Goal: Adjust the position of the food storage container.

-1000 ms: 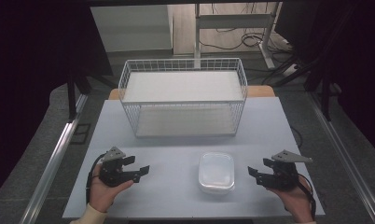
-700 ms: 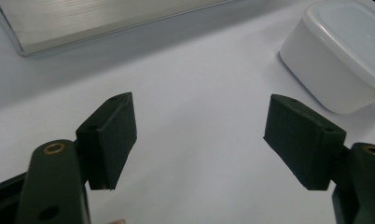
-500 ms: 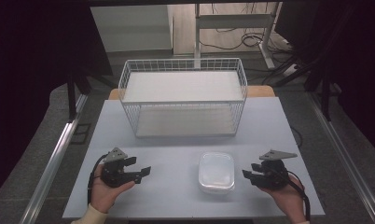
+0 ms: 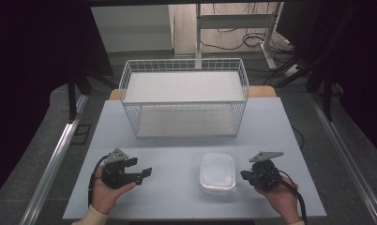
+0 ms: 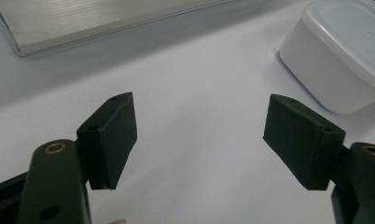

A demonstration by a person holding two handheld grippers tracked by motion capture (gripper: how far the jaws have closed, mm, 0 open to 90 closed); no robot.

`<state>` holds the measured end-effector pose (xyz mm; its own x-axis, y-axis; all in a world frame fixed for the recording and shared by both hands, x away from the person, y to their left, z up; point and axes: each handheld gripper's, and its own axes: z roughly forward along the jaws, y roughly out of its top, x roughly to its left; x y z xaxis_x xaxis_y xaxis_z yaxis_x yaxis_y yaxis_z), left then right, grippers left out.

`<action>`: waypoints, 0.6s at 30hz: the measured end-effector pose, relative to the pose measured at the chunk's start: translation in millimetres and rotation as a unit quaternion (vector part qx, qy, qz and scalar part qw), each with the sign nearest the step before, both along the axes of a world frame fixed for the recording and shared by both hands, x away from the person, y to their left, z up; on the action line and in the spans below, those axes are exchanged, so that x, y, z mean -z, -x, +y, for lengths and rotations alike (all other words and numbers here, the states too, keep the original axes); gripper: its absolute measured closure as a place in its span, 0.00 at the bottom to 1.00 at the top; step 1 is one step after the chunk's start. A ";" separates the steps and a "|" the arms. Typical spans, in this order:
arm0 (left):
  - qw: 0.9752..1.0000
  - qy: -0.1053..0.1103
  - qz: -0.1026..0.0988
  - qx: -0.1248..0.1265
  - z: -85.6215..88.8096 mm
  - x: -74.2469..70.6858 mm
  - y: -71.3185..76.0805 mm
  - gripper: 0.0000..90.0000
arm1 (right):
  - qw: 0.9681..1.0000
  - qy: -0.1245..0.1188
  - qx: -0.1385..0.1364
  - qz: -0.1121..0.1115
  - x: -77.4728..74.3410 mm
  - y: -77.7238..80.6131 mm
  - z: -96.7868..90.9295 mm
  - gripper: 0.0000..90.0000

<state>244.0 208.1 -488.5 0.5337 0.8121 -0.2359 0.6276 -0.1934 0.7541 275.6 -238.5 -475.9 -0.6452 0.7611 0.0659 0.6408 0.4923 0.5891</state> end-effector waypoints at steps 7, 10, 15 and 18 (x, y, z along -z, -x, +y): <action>1.000 0.000 0.000 0.001 0.5 0.1 0.4 0.28 | 1.000 0.016 -0.008 0.002 6.6 -2.9 16.4 1.00; 1.000 -0.001 -0.001 0.002 0.3 -0.3 0.6 0.28 | 1.000 0.025 -0.006 -0.002 7.7 -2.9 20.6 1.00; 1.000 -0.002 0.001 0.005 -0.5 0.2 0.4 0.28 | 1.000 0.025 -0.004 -0.003 9.2 -2.2 25.5 1.00; 1.000 -0.002 0.002 0.004 -0.1 0.7 0.1 0.28 | 1.000 0.024 -0.006 -0.004 9.5 -2.2 27.3 1.00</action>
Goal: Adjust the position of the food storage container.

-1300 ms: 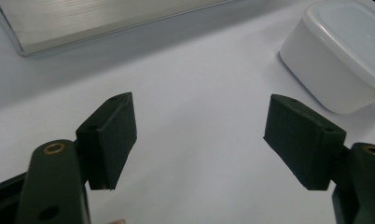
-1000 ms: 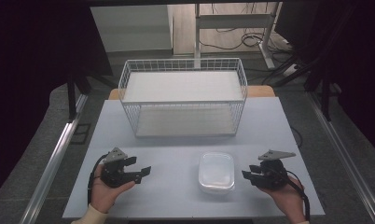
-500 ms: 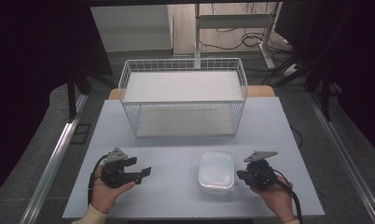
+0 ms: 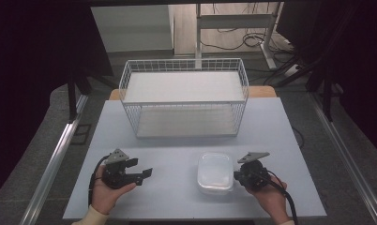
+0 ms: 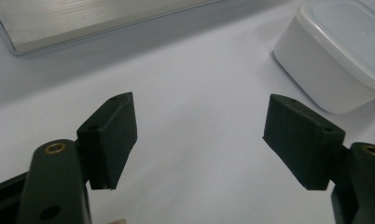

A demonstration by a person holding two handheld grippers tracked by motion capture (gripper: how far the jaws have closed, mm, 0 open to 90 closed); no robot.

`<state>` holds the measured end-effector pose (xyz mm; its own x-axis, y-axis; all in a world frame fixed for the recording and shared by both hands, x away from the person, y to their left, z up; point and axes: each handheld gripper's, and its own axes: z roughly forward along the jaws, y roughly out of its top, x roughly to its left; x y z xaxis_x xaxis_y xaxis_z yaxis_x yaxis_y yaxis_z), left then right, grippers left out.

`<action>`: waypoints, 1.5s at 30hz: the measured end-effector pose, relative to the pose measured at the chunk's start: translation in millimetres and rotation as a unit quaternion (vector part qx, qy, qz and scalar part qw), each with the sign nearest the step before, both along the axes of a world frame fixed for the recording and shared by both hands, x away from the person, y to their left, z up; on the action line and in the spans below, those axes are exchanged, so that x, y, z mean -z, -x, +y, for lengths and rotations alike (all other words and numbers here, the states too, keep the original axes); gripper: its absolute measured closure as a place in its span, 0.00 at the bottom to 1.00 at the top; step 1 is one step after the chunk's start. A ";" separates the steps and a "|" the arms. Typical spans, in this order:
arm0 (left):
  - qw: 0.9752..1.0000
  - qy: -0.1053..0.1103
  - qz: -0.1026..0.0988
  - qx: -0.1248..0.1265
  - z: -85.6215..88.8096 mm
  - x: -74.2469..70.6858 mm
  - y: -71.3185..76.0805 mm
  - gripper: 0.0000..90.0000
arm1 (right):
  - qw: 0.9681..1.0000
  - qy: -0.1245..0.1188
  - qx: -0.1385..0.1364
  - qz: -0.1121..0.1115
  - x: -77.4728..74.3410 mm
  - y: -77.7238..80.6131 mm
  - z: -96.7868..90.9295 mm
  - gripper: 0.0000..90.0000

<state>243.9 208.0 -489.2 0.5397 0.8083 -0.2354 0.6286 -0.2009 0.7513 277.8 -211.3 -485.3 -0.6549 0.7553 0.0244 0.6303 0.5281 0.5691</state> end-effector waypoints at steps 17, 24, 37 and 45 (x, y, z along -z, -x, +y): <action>1.000 0.003 0.001 -0.004 2.4 -0.4 -0.8 0.28 | 0.999 -0.003 -0.034 -0.011 2.0 -9.7 48.1 1.00; 1.000 0.002 0.001 -0.002 2.1 -0.2 -0.9 0.28 | 0.999 -0.004 -0.052 -0.010 3.2 -11.4 67.5 1.00; 1.000 0.001 0.001 0.000 -0.5 -0.2 -0.4 0.28 | 0.999 -0.012 -0.050 -0.016 1.0 -11.0 69.2 1.00; 0.999 0.033 0.003 -0.004 2.1 -7.4 2.6 0.28 | 0.997 -0.058 -0.004 -0.040 -16.2 -1.4 25.0 1.00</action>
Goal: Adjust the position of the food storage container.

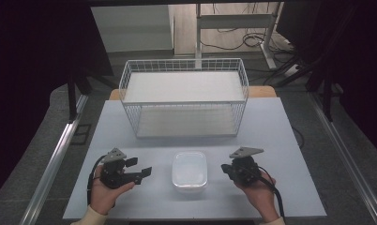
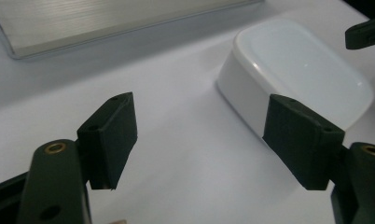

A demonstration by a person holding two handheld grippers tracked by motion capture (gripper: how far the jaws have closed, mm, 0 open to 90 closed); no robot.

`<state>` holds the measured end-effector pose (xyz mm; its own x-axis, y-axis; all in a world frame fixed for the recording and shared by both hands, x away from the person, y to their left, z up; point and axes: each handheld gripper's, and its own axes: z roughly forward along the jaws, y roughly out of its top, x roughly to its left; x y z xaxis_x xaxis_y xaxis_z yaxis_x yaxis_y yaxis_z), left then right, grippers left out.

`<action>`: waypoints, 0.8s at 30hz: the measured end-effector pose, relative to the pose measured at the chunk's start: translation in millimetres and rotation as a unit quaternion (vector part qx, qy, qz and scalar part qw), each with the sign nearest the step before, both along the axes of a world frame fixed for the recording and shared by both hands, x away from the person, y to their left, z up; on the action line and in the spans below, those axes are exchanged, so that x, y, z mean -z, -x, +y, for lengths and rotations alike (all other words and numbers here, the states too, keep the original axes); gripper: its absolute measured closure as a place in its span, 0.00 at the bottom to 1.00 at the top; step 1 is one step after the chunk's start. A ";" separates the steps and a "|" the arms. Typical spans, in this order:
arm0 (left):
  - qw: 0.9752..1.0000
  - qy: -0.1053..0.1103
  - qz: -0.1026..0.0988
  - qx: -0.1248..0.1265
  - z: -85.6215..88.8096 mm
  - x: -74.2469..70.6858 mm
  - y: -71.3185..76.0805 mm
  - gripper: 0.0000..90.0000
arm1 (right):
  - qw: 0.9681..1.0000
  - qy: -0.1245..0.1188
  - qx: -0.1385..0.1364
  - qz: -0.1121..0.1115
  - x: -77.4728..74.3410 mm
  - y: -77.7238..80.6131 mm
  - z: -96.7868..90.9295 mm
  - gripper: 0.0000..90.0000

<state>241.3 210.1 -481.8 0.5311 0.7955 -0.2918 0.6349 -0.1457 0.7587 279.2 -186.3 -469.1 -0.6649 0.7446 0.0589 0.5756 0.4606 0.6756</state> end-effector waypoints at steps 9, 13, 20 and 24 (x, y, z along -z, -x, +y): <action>1.000 -0.007 0.001 0.002 0.3 -1.3 0.8 0.28 | 0.998 -0.050 0.019 -0.015 -0.9 1.1 -23.3 0.37; 1.000 -0.007 0.001 0.001 1.0 -1.5 1.0 0.28 | 0.998 -0.054 0.003 -0.020 -1.0 1.1 -22.6 0.33; 1.000 -0.016 -0.007 0.001 2.4 -3.9 1.8 0.29 | 0.998 -0.057 -0.001 -0.027 -2.3 1.3 -24.9 0.33; 1.000 -0.011 -0.009 0.002 4.4 -6.0 2.8 0.29 | 0.997 -0.071 0.000 -0.026 -4.1 1.0 -26.2 0.33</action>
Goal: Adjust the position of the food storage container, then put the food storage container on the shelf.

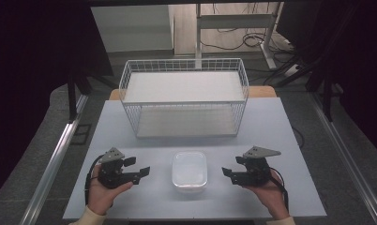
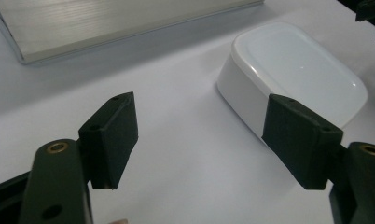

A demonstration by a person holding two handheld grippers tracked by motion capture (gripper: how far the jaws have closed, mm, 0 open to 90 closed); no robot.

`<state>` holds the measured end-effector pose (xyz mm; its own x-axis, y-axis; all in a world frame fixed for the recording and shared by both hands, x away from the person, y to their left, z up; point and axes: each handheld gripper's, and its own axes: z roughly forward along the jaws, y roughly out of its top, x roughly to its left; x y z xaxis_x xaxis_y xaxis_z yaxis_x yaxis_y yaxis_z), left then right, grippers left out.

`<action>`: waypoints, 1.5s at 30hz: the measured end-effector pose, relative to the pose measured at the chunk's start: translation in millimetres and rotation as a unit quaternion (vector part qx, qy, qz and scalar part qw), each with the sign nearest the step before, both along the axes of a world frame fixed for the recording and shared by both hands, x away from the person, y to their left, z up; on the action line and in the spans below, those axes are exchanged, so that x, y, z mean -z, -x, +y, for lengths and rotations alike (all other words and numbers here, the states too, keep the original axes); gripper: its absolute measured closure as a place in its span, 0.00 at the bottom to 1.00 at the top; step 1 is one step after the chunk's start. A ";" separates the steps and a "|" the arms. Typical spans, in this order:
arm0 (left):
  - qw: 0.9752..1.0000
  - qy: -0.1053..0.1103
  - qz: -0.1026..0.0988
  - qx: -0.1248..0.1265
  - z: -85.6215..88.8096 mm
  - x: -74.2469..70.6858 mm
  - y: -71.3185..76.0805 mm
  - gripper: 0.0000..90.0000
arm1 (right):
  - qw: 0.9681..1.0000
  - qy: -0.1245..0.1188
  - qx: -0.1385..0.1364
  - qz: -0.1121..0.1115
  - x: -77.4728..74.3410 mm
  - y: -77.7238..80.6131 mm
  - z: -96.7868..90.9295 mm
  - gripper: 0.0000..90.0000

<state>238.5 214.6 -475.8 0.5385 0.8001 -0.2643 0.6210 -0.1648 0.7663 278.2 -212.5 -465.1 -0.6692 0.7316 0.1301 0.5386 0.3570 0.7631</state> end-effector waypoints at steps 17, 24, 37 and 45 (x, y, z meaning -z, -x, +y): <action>0.995 0.078 0.062 0.023 -19.7 -17.7 -11.8 0.29 | 0.996 -0.079 0.009 0.047 -15.5 -13.6 17.9 0.36; 0.990 0.105 0.096 0.021 -30.4 -11.8 -27.1 0.34 | 0.993 -0.106 -0.003 0.060 -16.4 -17.7 39.8 0.38; 0.984 0.123 0.122 0.031 -36.4 4.9 -31.6 0.34 | 0.990 -0.107 -0.012 0.091 0.6 -13.8 48.0 0.39; 0.981 0.124 0.143 0.047 -55.4 15.5 -37.3 0.32 | 0.987 -0.113 -0.011 0.116 9.8 -16.4 52.2 0.38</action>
